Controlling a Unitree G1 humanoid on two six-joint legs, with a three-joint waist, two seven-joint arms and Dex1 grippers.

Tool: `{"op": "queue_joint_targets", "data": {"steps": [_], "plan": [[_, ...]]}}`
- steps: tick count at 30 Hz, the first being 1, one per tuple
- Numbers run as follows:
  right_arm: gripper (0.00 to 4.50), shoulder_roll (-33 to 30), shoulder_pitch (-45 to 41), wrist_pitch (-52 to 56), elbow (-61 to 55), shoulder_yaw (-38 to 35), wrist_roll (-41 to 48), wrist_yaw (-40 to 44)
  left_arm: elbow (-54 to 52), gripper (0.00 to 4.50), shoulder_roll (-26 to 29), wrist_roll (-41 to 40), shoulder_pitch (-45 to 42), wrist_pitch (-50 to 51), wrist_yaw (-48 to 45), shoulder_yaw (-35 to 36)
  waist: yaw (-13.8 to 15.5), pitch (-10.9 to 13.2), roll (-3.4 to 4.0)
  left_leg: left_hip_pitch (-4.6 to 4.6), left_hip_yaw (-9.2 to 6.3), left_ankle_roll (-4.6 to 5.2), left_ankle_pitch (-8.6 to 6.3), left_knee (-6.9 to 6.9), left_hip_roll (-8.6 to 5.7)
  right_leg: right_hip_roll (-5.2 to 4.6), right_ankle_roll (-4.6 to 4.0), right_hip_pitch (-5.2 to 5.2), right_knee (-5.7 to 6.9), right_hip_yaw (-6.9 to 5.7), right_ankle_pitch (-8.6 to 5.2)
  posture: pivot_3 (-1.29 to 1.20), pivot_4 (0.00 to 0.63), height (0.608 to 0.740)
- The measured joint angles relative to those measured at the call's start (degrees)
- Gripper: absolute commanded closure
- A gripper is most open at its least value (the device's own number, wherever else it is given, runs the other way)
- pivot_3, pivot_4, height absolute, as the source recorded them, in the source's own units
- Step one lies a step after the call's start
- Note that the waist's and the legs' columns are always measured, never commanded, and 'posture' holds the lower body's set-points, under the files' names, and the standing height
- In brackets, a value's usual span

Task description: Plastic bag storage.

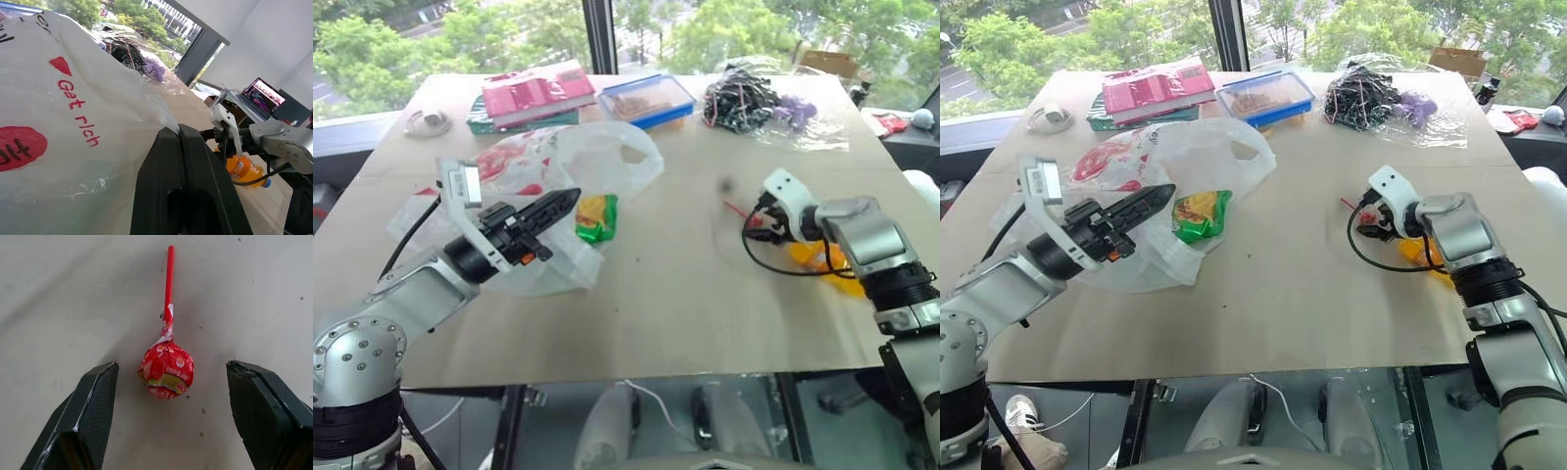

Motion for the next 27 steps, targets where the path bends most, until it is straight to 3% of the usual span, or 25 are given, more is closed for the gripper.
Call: {"op": "queue_joint_targets", "data": {"steps": [3, 9, 15, 18, 22, 27], "plan": [[0.93, 0.8, -0.4, -1.3, 2.0, -0.7, 0.1, -0.3, 0.0, 4.5, 0.0, 0.0, 0.1, 0.0, 0.0, 0.0, -0.1, 0.0, -0.03, 0.05, -0.01, 0.0, 0.0, 0.02, 0.0, 0.0, 0.0, 0.05, 0.0, 0.0, 0.0, 0.0, 0.15, 0.74], [3.5, 1.3, -0.5, -2.1, 2.8, -0.9, 0.4, 0.2, 0.0, 4.5, -0.1, 0.0, 0.4, 0.0, 0.1, 0.0, 0.0, 0.0, -0.03, 0.05, -0.03, 0.0, 0.0, 0.05, 0.0, 0.0, 0.0, 0.06, 0.02, -0.02, 0.0, 0.0, 0.15, 0.74], [3.5, 1.1, 0.8, -1.3, -0.2, -1.0, 0.7, 0.9, -0.1, 4.5, -0.1, 0.0, 0.5, 0.0, 0.1, 0.0, 0.0, 0.0, -0.02, 0.02, -0.07, 0.0, 0.0, 0.05, 0.01, 0.0, 0.0, 0.05, 0.02, -0.04, 0.0, 0.0, 0.15, 0.74], [3.5, 3.1, 2.4, 1.4, -9.8, -1.8, 5.0, 2.7, -0.1, 4.5, -0.1, 0.0, 0.6, 0.0, 0.1, 0.1, -0.4, 0.0, 0.02, 0.02, -0.02, 0.0, 0.0, 0.04, 0.07, 0.04, 0.01, 0.0, 0.05, 0.01, 0.01, 0.0, 0.15, 0.74], [3.5, 9.1, 1.6, 4.2, -21.3, 0.0, 8.1, 2.6, -0.3, 4.5, 0.2, -0.4, 1.6, 0.0, 0.1, 0.9, -0.5, 0.0, 0.02, 0.04, -0.06, -0.01, 0.0, 0.03, 0.15, 0.1, 0.01, -0.02, 0.1, -0.02, 0.0, 0.0, 0.15, 0.74], [3.5, 17.6, -1.6, 0.2, -19.5, 6.2, 6.9, 0.7, -1.5, 4.5, 1.4, -1.1, 3.1, 0.2, 0.1, 2.8, -0.2, 0.0, 0.02, 0.01, -0.05, -0.01, 0.0, 0.04, 0.07, 0.03, 0.01, -0.02, 0.06, -0.01, 0.0, 0.0, 0.15, 0.74]]}}
